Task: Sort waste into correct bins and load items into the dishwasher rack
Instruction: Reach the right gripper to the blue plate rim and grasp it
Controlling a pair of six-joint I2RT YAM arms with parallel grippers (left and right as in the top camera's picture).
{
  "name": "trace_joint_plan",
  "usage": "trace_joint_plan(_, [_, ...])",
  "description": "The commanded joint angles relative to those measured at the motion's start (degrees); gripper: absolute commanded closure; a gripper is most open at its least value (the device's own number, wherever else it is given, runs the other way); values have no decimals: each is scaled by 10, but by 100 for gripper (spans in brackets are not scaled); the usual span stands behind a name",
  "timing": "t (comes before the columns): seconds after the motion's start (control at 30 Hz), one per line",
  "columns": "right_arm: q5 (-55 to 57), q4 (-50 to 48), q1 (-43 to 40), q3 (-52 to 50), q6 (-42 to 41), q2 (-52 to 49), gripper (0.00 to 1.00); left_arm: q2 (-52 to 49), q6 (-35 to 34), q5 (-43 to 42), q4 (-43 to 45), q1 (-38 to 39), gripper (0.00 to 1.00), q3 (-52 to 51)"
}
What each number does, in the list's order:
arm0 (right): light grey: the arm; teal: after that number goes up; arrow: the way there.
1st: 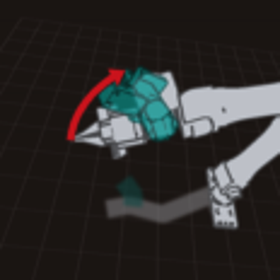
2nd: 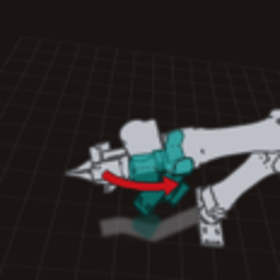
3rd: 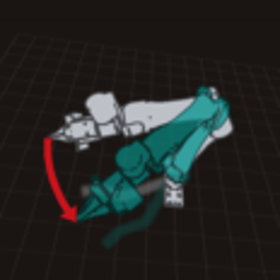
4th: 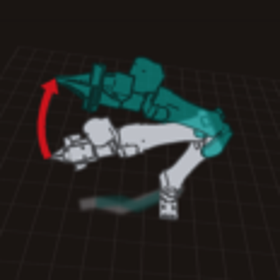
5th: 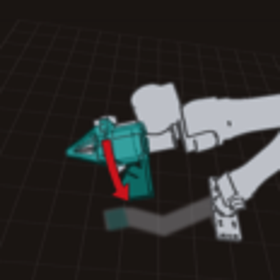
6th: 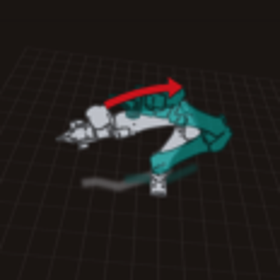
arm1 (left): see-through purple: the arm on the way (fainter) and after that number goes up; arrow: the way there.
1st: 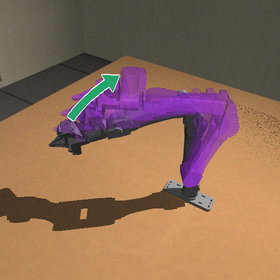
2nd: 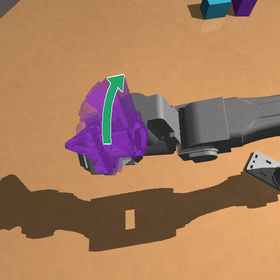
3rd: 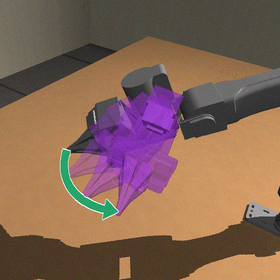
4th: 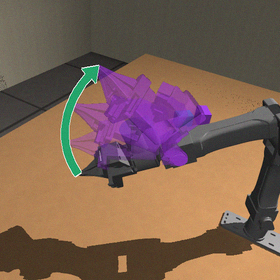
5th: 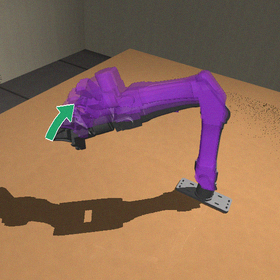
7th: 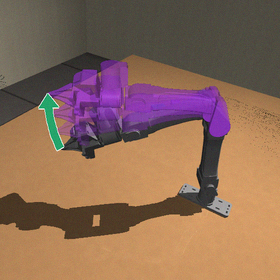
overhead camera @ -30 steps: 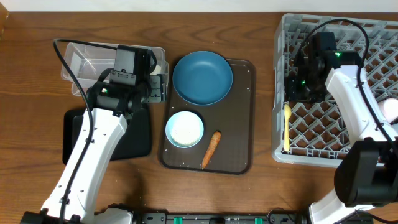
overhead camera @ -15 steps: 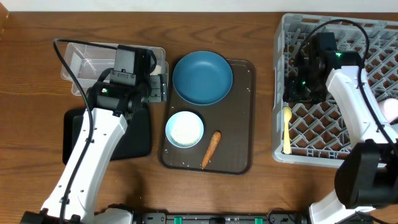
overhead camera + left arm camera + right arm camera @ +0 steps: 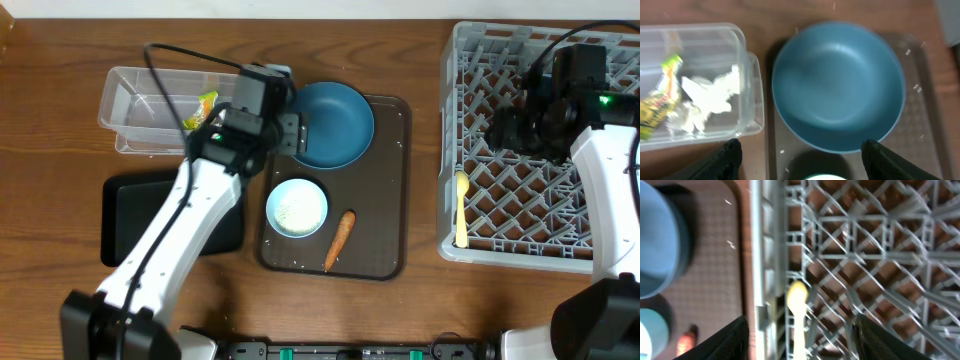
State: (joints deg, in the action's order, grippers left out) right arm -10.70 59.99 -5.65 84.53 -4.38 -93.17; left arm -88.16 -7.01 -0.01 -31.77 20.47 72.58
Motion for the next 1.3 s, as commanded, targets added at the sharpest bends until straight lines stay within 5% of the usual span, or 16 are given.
trace_joint_plan(0.0, [-69, -27, 10, 9, 19, 3, 34, 0, 10, 8, -16, -4, 21, 3])
trace_joint_plan(0.4, [-66, -236, 163, 9, 12, -47, 28, 79, -25, 24, -146, -84, 21, 3])
trace_joint_plan(0.57, [24, -288, 226, 9, -37, -116, 30, 98, -43, 23, -174, -138, 21, 3])
trace_joint_plan(0.97, [58, -339, 283, 9, -137, -276, 50, 98, -43, 22, -190, -155, 21, 3])
trace_joint_plan(1.27, [92, -336, 277, 10, -149, -285, 81, 98, -43, 22, -190, -155, 20, 3])
